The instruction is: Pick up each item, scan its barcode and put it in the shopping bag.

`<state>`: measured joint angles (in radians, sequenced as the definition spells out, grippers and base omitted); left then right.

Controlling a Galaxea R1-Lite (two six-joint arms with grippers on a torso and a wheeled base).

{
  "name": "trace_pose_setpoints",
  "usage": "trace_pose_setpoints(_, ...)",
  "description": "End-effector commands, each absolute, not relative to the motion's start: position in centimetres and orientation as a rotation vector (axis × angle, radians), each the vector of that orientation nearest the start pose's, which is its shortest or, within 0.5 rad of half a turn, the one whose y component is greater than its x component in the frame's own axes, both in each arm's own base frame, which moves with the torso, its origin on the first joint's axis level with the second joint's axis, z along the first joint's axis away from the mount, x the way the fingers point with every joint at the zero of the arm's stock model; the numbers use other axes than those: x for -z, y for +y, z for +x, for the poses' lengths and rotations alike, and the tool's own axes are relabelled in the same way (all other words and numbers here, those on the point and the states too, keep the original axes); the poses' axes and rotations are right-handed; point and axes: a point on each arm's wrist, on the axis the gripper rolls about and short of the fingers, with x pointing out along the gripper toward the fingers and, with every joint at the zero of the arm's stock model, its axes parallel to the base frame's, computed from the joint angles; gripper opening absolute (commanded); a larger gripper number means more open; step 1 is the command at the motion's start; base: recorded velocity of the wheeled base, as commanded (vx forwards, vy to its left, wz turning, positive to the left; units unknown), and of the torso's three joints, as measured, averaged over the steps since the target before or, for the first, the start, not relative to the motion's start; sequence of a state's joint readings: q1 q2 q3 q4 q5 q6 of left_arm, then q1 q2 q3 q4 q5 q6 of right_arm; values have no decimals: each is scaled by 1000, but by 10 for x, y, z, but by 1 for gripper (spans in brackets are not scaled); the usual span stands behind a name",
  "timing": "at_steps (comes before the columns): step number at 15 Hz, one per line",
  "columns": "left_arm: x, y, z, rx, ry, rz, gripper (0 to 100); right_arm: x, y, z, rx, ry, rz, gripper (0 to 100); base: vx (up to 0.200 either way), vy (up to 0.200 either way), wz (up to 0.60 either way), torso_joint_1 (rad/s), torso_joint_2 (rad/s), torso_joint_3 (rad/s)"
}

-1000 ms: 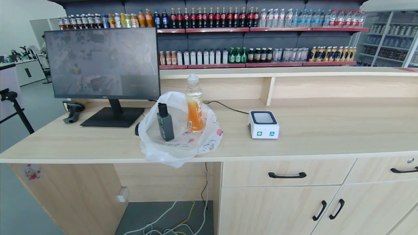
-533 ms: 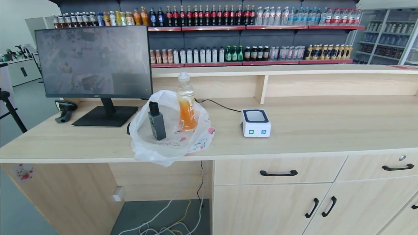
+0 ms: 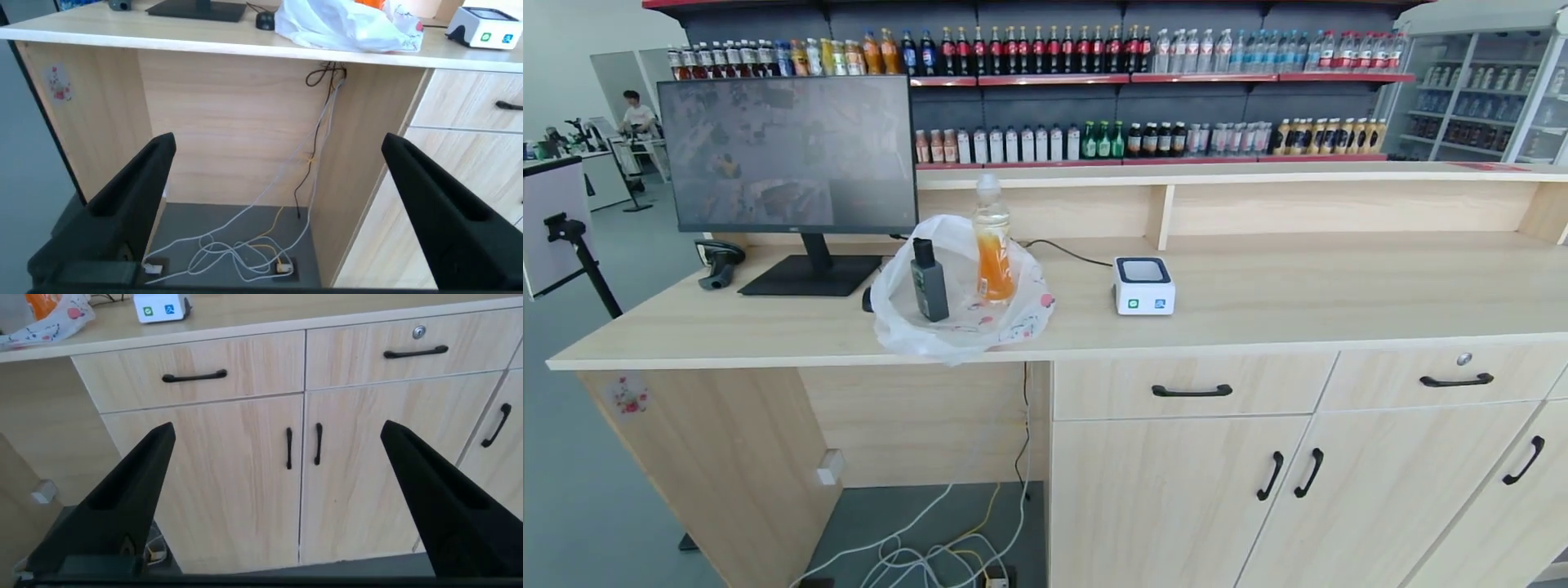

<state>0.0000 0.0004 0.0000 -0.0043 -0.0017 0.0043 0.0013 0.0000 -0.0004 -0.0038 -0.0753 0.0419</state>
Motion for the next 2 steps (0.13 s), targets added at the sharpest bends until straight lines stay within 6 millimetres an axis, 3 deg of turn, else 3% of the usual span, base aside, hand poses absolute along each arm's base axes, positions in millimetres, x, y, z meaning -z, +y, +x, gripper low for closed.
trace_pose_setpoints(1,-76,0,-23,2,-5,5,100,-76,-2,-23,74,-5,42,100,0,0,0,0,0,0)
trace_pose_setpoints(2,-76,0,-23,2,-5,5,100,-76,-2,-23,74,-3,40,100,0,0,0,0,0,0)
